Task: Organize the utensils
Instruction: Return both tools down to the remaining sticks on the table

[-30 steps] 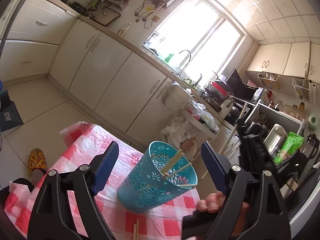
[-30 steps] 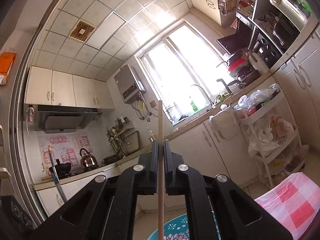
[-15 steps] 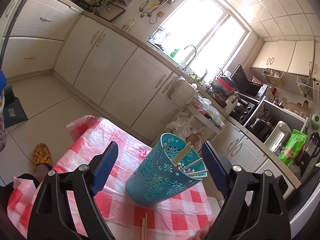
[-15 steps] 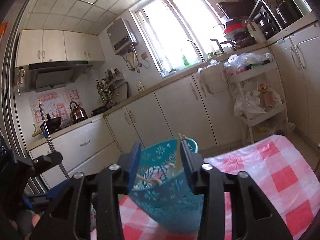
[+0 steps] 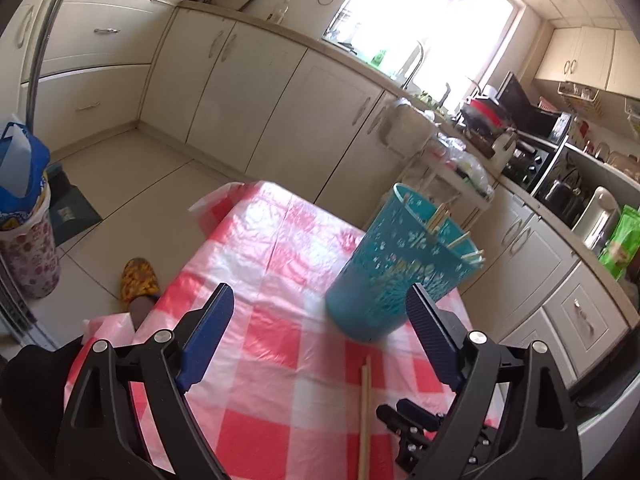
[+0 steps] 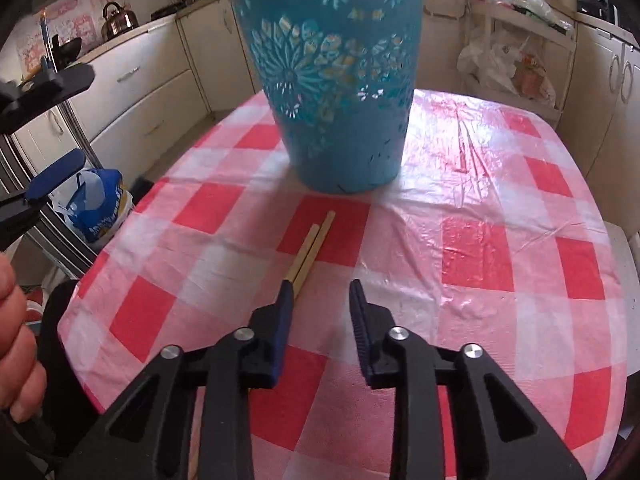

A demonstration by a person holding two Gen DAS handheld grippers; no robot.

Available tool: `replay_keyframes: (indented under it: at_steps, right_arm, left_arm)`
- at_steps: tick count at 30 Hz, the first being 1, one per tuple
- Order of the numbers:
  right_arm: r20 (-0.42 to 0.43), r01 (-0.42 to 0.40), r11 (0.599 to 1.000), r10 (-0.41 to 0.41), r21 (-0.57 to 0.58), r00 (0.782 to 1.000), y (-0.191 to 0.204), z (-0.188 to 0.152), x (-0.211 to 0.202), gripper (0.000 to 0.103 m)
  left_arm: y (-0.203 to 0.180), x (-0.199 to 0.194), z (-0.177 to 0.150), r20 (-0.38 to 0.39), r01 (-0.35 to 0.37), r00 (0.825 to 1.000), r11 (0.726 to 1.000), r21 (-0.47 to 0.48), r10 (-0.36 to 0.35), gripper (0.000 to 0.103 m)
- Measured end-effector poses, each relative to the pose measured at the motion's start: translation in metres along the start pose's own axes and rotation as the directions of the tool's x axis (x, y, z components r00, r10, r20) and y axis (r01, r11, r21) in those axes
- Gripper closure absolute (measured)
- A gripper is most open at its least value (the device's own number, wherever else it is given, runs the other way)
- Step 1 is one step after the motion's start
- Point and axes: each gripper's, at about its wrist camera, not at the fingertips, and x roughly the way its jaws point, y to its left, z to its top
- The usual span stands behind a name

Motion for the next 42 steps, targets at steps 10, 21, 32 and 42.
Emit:
replay_keyframes:
  at_steps: [10,21,32,42]
  right_arm:
    - [-0.044,0.022,0.998,-0.024,-0.053,0.999,0.007,0.001,0.003,0.081]
    - [-0.075,0.002,0.989,-0.013,-0.151,0.997,-0.014,-0.016,-0.016,0.092]
    - [-0.082,0.009,0.998,-0.013,-0.055,0.997,-0.052,-0.021,-0.025,0.091]
    - [-0.090,0.035,0.991,-0.047,-0.127,0.995,-0.044,-0.021,-0.023,0.091]
  left_arm:
    - [0.005,0.011,-0.012,-0.085,-0.010,0.996,0.999,0.051,0.015,0.019]
    - [-0.037,0.065,-0.048,-0.341,0.025,0.937,0.959,0.281,0.076,0.019]
    - [-0.079,0.099,-0.084,-0.422,0.040,0.887,0.880,0.474,0.187,0.036]
    - [-0.088,0.100,-0.090,-0.409,0.039,0.889,0.856,0.515,0.205,0.048]
